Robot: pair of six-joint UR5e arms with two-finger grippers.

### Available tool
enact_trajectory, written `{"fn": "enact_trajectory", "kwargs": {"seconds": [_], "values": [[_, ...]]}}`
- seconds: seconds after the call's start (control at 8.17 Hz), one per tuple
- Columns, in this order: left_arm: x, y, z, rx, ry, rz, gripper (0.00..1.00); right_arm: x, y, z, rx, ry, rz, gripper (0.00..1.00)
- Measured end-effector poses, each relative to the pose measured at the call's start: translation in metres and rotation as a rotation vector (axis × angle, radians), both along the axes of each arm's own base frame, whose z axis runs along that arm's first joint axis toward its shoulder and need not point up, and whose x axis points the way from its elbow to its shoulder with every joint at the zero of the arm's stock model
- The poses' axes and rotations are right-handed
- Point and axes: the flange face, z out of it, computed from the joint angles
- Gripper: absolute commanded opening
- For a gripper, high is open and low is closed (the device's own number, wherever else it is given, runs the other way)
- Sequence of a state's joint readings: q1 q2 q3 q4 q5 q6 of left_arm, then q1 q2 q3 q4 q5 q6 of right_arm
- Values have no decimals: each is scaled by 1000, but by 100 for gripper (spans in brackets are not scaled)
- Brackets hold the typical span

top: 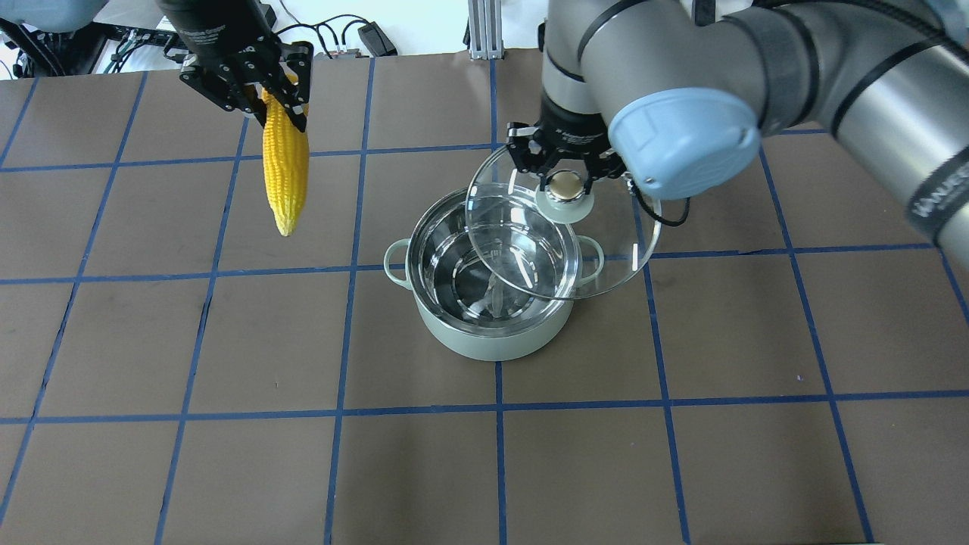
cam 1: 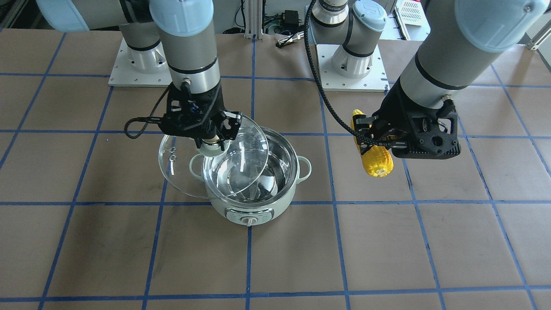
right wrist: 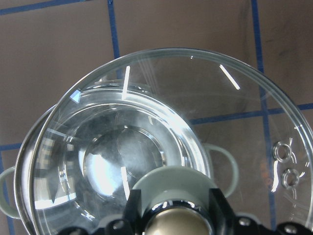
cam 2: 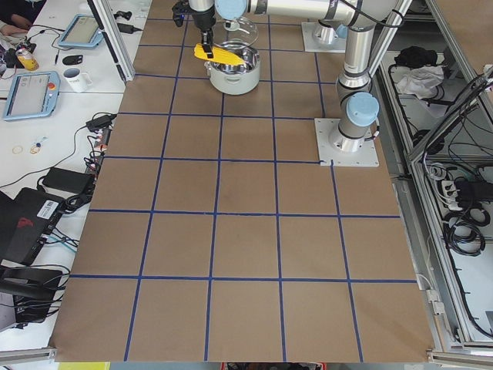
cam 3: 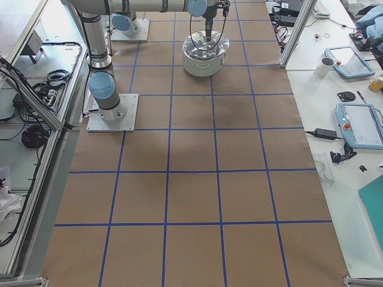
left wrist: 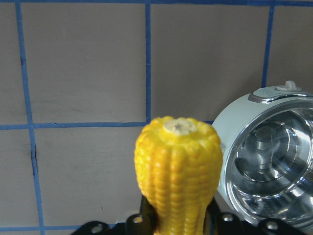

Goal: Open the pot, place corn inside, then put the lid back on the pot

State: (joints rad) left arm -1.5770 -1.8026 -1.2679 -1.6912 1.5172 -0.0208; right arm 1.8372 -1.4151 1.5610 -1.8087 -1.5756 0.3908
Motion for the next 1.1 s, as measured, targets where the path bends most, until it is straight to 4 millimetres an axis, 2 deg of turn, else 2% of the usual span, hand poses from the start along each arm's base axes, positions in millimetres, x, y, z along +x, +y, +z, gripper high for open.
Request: {"fn": "enact_trajectory", "kwargs": {"seconds": [0.24,0.37,0.49,0.73,0.86,1.1], "values": [[-44,6,1,-25,56,-14,0,-72,-6,28,12,10,8,23],[-68,12,-4,-20,82,-43,0,-96,-6,36,15,14,21,23],[-97,18,-14,-10,94,-85,0,-108,-6,40,19,16,36,24],[-145,18,-49,6,101,-146,0,-116,-3,40,46,15,40,23],[-162,18,-66,19,99,-167,0,-117,-2,40,53,14,39,23],[-182,14,-95,36,96,-189,0,-118,-2,39,59,16,38,23]]}}
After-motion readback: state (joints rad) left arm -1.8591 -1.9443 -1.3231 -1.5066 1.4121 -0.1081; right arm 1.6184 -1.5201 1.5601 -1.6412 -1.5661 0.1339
